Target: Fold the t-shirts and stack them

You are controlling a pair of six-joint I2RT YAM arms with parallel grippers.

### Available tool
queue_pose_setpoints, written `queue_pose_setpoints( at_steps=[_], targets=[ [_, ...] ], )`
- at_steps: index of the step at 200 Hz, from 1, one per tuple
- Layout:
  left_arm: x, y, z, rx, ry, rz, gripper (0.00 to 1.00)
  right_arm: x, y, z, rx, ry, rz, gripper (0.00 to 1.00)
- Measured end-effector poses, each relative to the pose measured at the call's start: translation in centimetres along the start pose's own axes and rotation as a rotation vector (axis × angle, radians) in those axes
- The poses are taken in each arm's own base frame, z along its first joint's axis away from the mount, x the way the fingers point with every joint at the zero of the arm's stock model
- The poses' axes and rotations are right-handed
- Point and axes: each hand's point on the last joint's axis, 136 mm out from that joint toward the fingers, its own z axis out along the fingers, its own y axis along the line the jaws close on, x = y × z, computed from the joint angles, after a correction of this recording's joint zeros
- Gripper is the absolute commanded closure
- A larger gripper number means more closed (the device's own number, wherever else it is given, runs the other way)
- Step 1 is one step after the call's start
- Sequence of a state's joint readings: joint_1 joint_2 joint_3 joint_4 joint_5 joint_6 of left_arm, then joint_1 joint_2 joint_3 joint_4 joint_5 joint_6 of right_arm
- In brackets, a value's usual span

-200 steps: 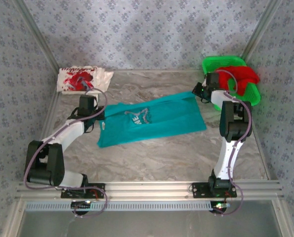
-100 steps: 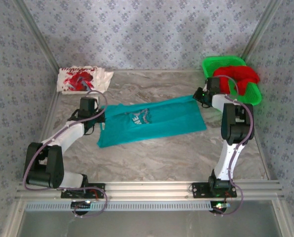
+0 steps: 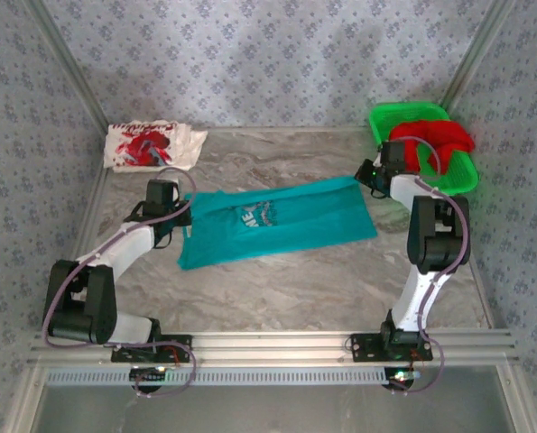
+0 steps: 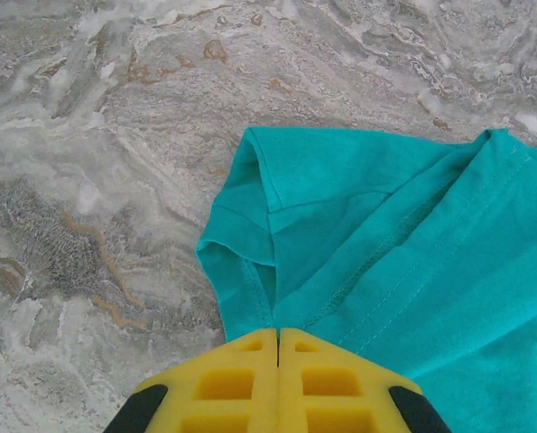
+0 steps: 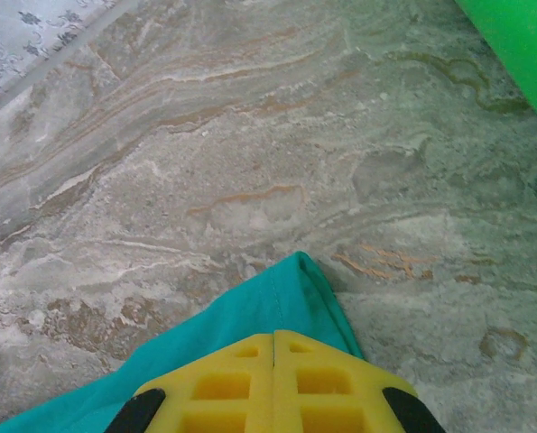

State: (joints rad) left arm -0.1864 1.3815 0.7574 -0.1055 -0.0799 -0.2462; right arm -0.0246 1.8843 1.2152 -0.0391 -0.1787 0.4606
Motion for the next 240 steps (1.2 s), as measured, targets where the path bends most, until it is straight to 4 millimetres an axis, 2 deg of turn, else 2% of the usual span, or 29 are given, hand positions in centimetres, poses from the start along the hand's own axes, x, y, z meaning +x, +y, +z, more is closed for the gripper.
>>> queue_pose_setpoints(
  at_steps=[13, 18, 29, 53, 75, 95, 109, 123, 136, 146, 165, 181, 214, 223, 240],
  targets=[
    [0.1, 0.2, 0.0, -0.012, 0.001, -0.007, 0.69, 0.5, -0.3, -0.1, 0.011, 0.009, 0.005, 0.74],
    [0.1, 0.3, 0.0, -0.019, 0.003, -0.011, 0.64, 0.8, -0.5, -0.3, 0.017, 0.013, 0.009, 0.70],
    [0.3, 0.5, -0.2, -0.028, 0.007, -0.023, 0.60, 1.6, -1.0, -0.9, 0.036, 0.026, 0.014, 0.70],
    [-0.2, 0.3, -1.9, -0.022, -0.036, -0.030, 0.60, 2.3, -1.5, -3.0, 0.075, 0.029, 0.015, 0.70],
    [-1.9, -0.5, -4.2, 0.014, -0.124, -0.027, 0.49, 0.7, -0.2, -5.9, 0.061, -0.028, 0.002, 0.71],
    [-3.0, -1.3, -4.4, 0.048, -0.147, -0.014, 0.46, -1.0, 1.7, -7.7, 0.023, -0.071, -0.021, 0.75],
    [-3.6, -2.1, -3.0, 0.065, -0.111, -0.001, 0.46, -2.3, 3.6, -7.8, -0.014, -0.080, -0.045, 0.89],
    [-4.0, -2.9, -0.9, 0.080, -0.064, 0.012, 0.42, -3.0, 5.7, -6.8, -0.058, -0.066, -0.076, 0.98],
    [-4.0, -3.7, 1.2, 0.097, -0.008, 0.030, 0.40, -2.8, 7.3, -5.1, -0.090, -0.036, -0.099, 0.99],
    [-3.9, -4.4, 2.7, 0.113, 0.034, 0.047, 0.40, -1.7, 8.0, -3.8, -0.109, 0.003, -0.109, 0.96],
    [-3.7, -5.6, 4.6, 0.141, 0.100, 0.080, 0.37, 1.3, 8.4, -1.9, -0.117, 0.085, -0.121, 0.93],
    [-4.2, -6.7, 5.8, 0.168, 0.138, 0.100, 0.33, 3.0, 8.6, -1.3, -0.118, 0.130, -0.127, 0.94],
    [-5.0, -8.4, 7.7, 0.215, 0.182, 0.149, 0.31, 3.5, 8.6, -1.3, -0.122, 0.148, -0.128, 0.94],
    [-4.9, -8.7, 8.2, 0.224, 0.195, 0.162, 0.27, 3.7, 8.5, -1.3, -0.120, 0.150, -0.128, 0.94],
    [-4.8, -9.0, 9.1, 0.234, 0.220, 0.185, 0.31, 4.0, 8.4, -1.2, -0.119, 0.158, -0.127, 0.94]
  ],
)
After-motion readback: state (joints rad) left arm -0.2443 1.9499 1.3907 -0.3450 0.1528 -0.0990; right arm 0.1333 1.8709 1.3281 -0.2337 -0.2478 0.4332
